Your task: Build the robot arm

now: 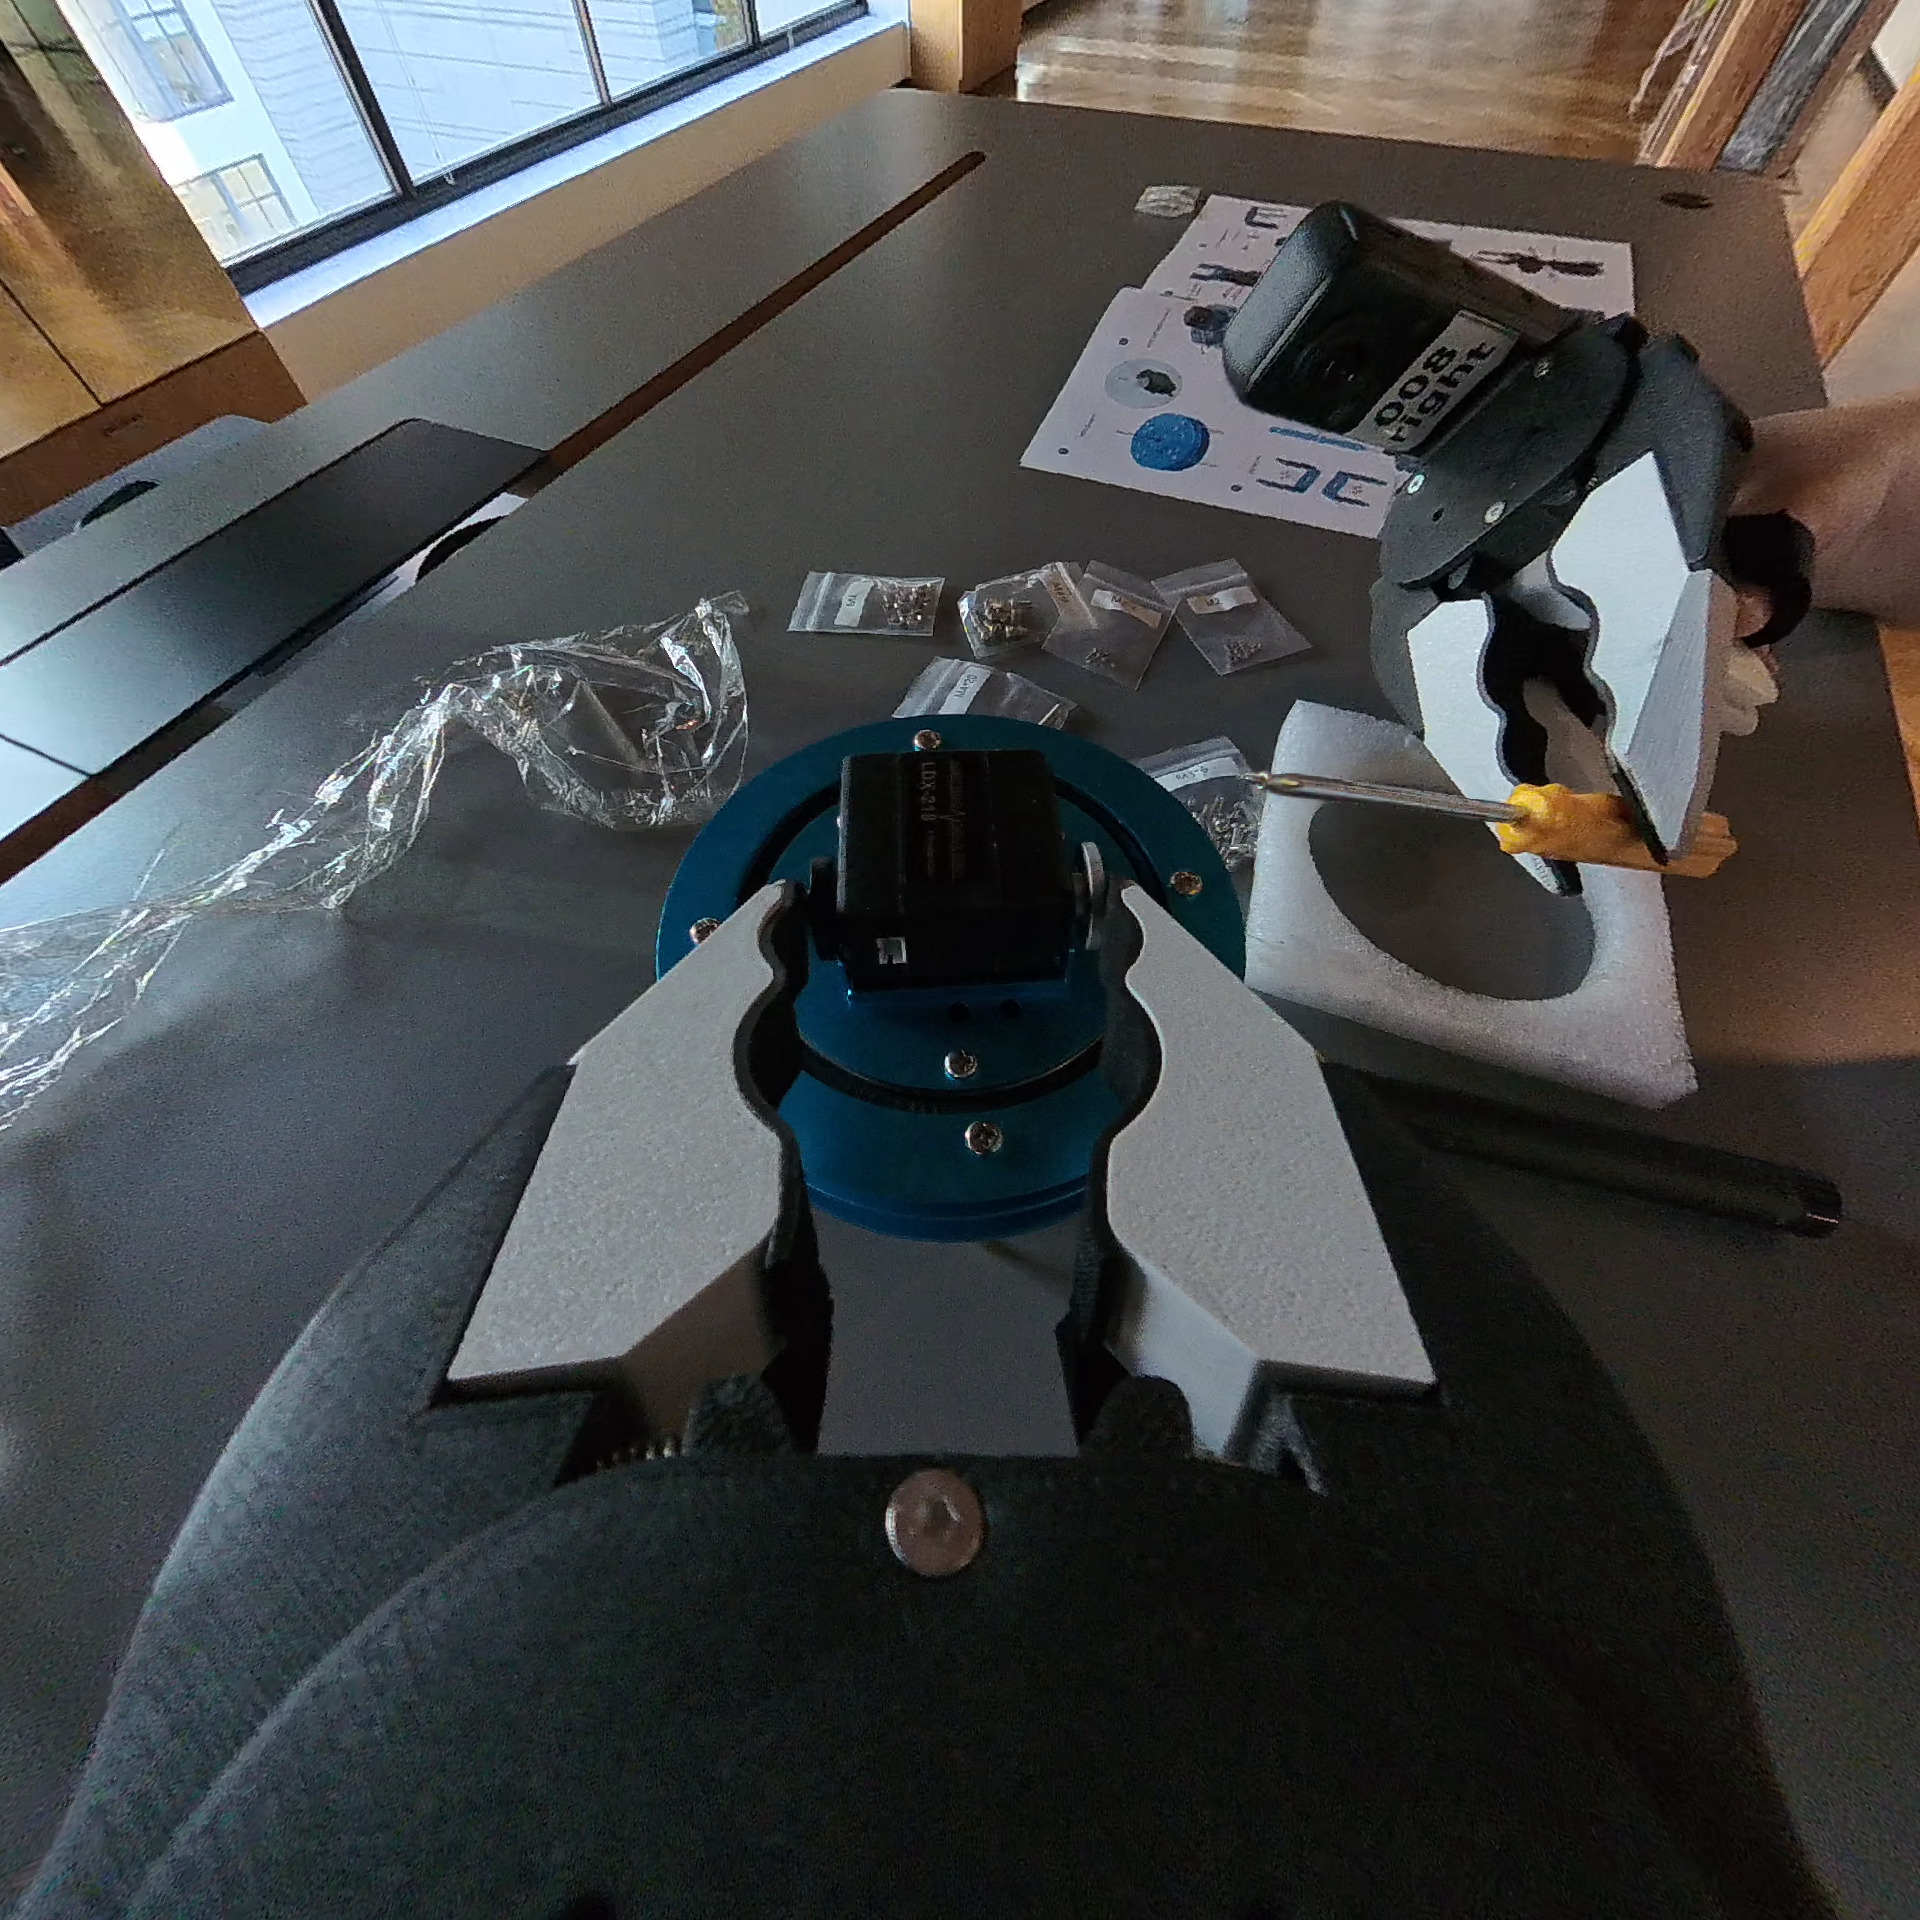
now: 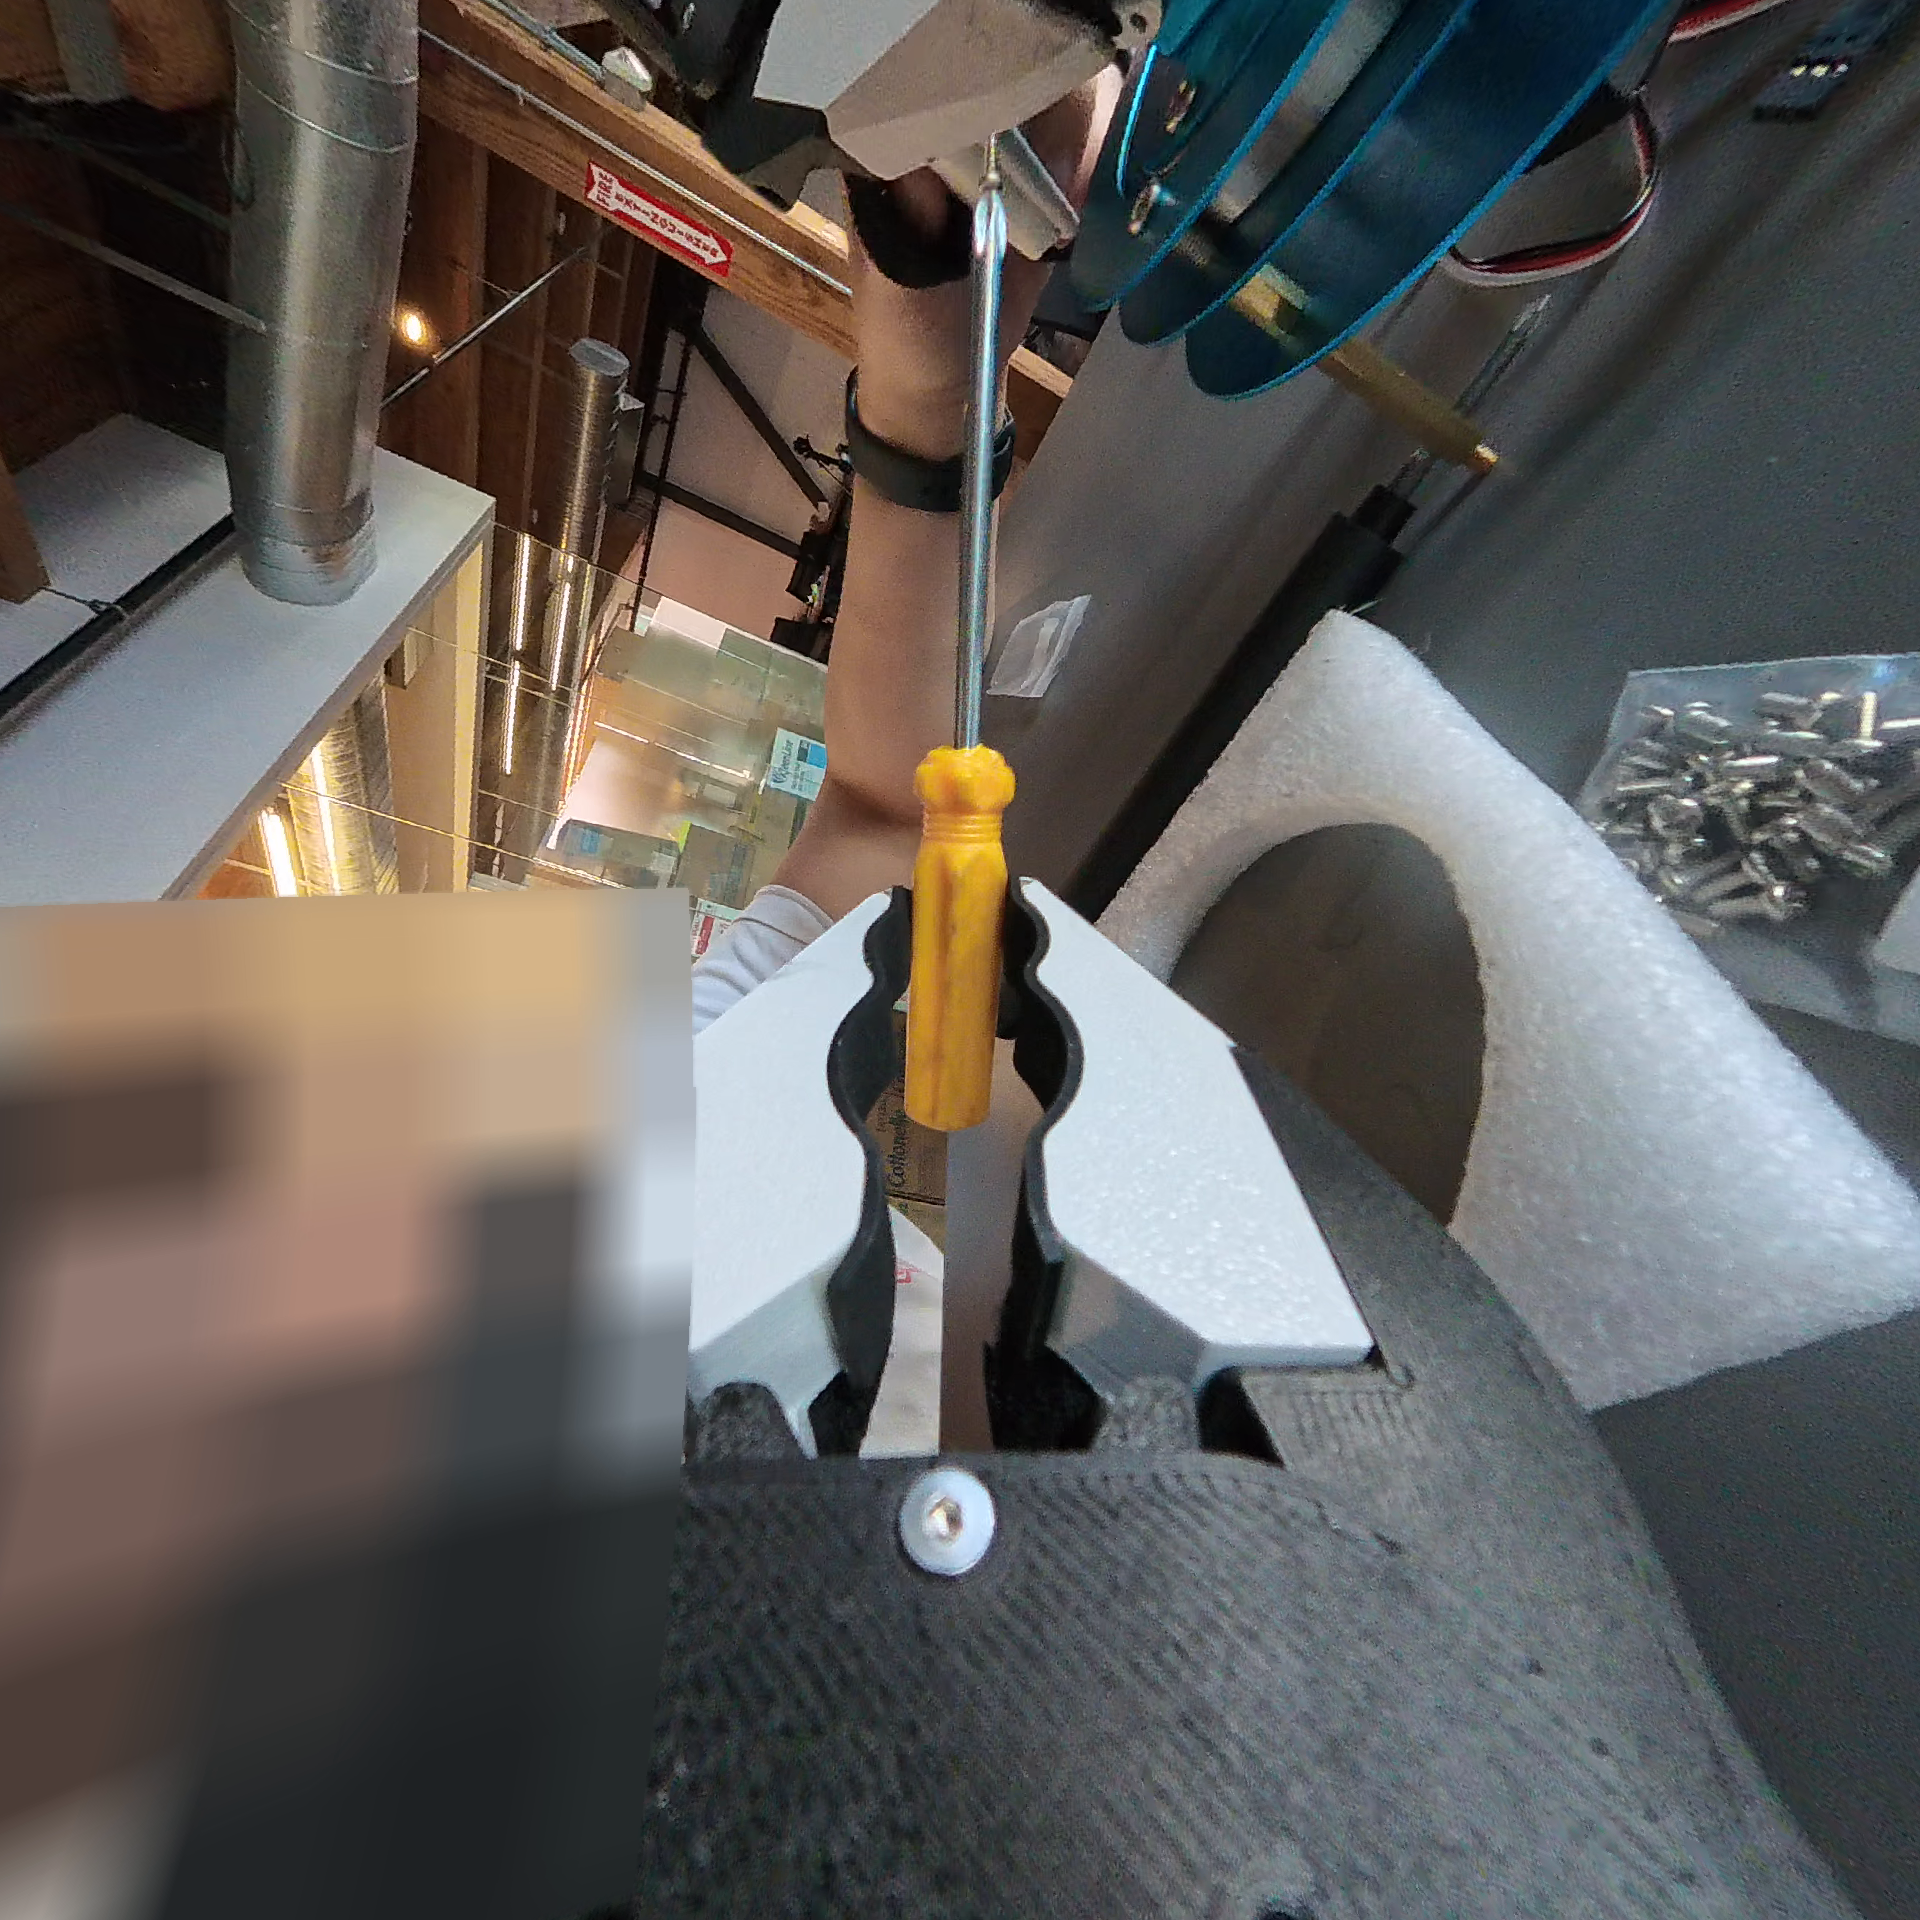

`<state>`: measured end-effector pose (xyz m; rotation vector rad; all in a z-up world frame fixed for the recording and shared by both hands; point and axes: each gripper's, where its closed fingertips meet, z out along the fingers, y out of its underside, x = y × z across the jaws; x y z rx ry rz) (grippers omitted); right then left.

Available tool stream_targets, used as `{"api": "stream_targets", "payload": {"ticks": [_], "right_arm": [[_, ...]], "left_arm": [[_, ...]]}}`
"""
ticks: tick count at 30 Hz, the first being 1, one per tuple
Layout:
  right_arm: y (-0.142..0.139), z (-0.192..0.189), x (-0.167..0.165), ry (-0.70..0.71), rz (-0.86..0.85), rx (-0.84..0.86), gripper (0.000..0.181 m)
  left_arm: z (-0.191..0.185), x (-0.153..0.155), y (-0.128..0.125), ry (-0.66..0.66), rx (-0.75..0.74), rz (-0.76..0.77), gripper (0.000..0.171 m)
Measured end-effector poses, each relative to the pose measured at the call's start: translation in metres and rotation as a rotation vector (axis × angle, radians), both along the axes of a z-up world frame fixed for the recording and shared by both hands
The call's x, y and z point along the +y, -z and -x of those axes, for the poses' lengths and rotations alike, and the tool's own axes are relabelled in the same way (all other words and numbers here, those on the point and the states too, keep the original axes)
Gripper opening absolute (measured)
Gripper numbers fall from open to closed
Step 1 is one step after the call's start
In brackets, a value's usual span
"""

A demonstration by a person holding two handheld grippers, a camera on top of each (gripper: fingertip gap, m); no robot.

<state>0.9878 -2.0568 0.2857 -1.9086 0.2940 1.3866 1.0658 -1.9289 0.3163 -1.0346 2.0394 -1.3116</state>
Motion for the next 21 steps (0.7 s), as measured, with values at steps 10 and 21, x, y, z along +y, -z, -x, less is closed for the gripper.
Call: {"api": "stream_targets", "payload": {"ticks": [10,21], "right_arm": [[-0.008,0.005,0.001,-0.046,0.023,0.032,0.016],[-0.017,0.002,0.005,-0.049,0.025,-0.006,0.016]], "left_arm": [[0.005,-0.002,0.000,0.059,0.013,0.014,0.056],[0.010,-0.002,0.000,0.105,0.004,0.044,0.055]]}}
